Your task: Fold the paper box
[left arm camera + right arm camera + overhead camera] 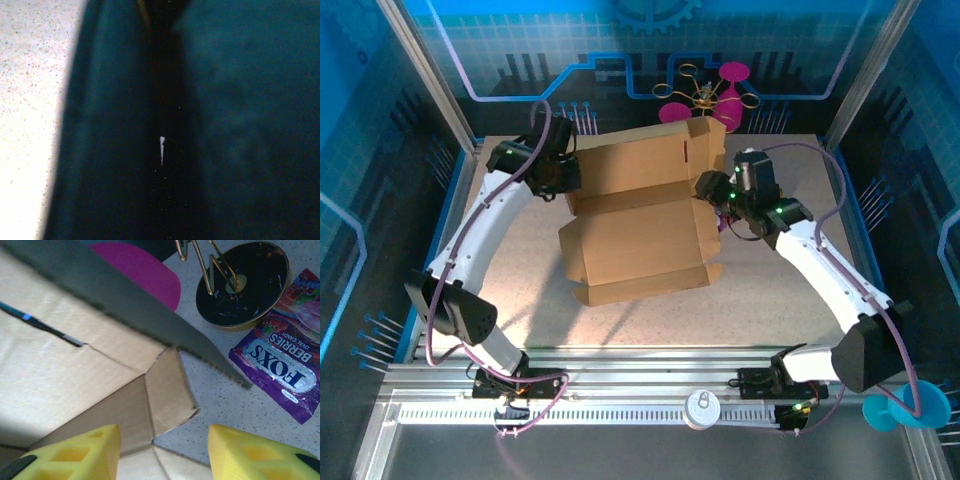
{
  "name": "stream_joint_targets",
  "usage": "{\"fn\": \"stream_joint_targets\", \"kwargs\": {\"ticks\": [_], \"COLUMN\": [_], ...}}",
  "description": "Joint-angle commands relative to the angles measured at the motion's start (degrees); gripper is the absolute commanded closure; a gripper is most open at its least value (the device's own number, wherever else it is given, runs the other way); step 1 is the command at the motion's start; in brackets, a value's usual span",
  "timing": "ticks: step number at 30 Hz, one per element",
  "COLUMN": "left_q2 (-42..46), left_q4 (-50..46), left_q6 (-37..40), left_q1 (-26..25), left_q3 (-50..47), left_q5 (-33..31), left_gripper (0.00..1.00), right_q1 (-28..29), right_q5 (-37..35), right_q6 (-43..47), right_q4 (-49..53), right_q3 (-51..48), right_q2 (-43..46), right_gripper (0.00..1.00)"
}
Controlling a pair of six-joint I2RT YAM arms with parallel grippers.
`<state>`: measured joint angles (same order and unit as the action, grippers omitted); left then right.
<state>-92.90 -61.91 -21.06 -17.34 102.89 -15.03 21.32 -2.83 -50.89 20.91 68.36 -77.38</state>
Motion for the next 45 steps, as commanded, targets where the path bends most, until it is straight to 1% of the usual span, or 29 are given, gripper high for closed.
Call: {"fn": "stream_joint_targets", "kwargs": {"ticks": [1,4,5,7,11,12,14,15,18,22,26,31,35,40,45], "left_q2": [-0.5,-0.6,-0.6,-0.7,-1.0,-1.1,-1.1,-1.1,-1.4,-2.2,-2.7,-3.2,-3.2,-3.4,-3.7], "left_q4": [-3.4,-3.6,-3.6,-3.8,-4.2,-4.3,-4.1,-3.8,-3.5,-3.4,-3.4,-3.6,-3.5,-3.3,-3.1], "left_q6": [-1.5,-1.5,-1.5,-1.5,-1.7,-1.8,-2.0,-2.3,-2.9,-3.3,-3.6,-3.6,-3.7,-3.9,-3.9], "left_q1": [0.5,0.6,0.6,0.5,0.5,0.5,0.5,0.5,0.6,0.6,0.6,0.6,0.7,1.2,1.4], "left_q3": [2.6,3.1,3.2,3.4,3.8,3.9,4.1,4.1,4.5,5.5,6.4,7.3,7.5,7.5,7.8], "left_q5": [2.1,2.5,2.5,2.8,2.9,2.9,3.1,3.2,3.8,4.6,5.2,6.2,6.4,7.2,7.8], "left_gripper": [1.0,1.0,1.0,1.0,1.0,1.0,1.0,1.0,1.0,1.0,1.0,1.0,1.0,1.0,1.0], "right_q1": [0.3,0.3,0.3,0.3,1.3,2.0,3.2,3.9,5.9,7.3,7.2,7.7,7.9,7.9,7.9], "right_q5": [-1.3,-2.4,-2.6,-2.6,-3.0,-3.7,-5.0,-5.7,-7.3,-7.6,-5.9,-3.8,-3.5,-3.2,-3.0], "right_q6": [1.5,2.0,2.3,2.7,4.3,4.9,5.7,6.1,7.0,8.2,8.6,9.9,10.2,11.4,12.2], "right_q4": [-1.3,-0.6,-1.7,-3.0,-1.9,-0.6,1.8,2.7,4.7,4.7,4.7,4.6,6.2,7.6,8.3], "right_q3": [2.3,3.0,2.6,2.8,5.2,6.1,7.2,7.6,8.4,9.4,10.3,12.5,14.2,15.0,15.6], "right_q2": [-2.0,-3.5,-3.4,-3.5,-4.2,-4.3,-4.3,-4.2,-4.2,-5.5,-7.4,-9.6,-11.6,-13.0,-13.3], "right_gripper": [0.52,0.53,0.56,0.64,0.81,0.83,0.84,0.84,0.77,0.71,0.65,0.54,0.51,0.43,0.44]}}
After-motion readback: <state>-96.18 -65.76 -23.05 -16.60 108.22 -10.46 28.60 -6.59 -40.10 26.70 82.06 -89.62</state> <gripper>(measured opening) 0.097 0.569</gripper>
